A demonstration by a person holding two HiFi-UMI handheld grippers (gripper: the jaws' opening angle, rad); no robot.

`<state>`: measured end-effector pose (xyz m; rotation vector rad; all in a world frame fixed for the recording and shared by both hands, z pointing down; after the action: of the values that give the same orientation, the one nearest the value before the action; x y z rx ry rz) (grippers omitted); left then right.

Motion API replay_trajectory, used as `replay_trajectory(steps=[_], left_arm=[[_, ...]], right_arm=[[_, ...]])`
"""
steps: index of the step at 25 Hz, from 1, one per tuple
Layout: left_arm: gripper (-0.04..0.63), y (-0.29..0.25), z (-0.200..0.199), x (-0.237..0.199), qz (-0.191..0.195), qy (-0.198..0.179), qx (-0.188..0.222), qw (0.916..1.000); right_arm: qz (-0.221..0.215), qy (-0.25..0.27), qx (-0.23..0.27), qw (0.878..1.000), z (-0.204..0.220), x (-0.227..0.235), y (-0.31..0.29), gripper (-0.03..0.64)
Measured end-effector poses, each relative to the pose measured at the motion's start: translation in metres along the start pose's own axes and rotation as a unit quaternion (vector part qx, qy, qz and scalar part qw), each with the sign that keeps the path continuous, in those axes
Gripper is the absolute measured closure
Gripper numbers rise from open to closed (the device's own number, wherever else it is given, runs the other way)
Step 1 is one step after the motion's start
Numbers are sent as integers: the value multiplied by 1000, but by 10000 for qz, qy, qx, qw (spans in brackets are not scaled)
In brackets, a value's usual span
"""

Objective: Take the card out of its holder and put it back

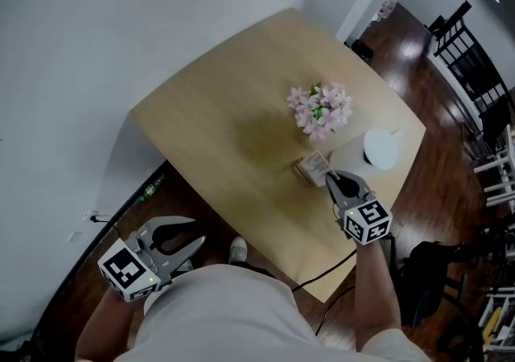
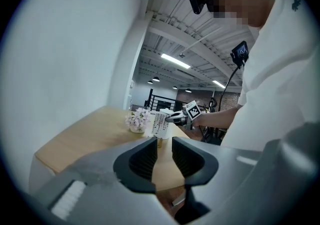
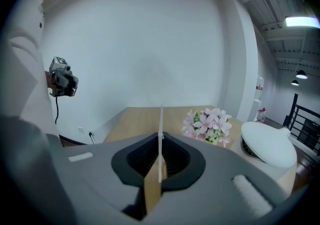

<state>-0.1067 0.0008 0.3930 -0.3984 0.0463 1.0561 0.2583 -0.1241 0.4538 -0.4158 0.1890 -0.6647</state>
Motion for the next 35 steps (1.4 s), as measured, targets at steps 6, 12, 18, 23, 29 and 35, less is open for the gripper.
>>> replay_trajectory(steps=[6,12,18,23,29,35], left_arm=[[494,-19,-8,1,-184,54,-91,9998],[494,-31,-11,0,-289,115,-166,9994],[494,-41,-14,-2,-279,135,-185,9993],[494,-49,-17,-1,-206,120,-199,9995],[494,-51,-18,0,-202,127,-239,9994],[494,-49,-15,0,-260,161,-283,9991]], right_arm=[[-60,-108,-155,9998,23,27,-23,597],[-137,-205,-129,9996,29,38,-30,597],[-216,-256,-141,9993,31,39,-28,597],[-225,-270,-63,9994,33,40,-28,597],[-297,-233,-146,9992,39,41,-36,597],[-377,-477,-82,9981,53,47,-39,597]])
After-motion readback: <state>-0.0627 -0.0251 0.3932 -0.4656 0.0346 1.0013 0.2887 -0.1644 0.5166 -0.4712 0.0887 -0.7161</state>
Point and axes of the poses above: the fingertips, and each gripper's own axes: y backward along the fingers, x to its right, z out of its underside, the point moved 6 cm from there along y, backward along the fingers, and after that the axes turned 2 degrees about x, right-handed, at the moved point
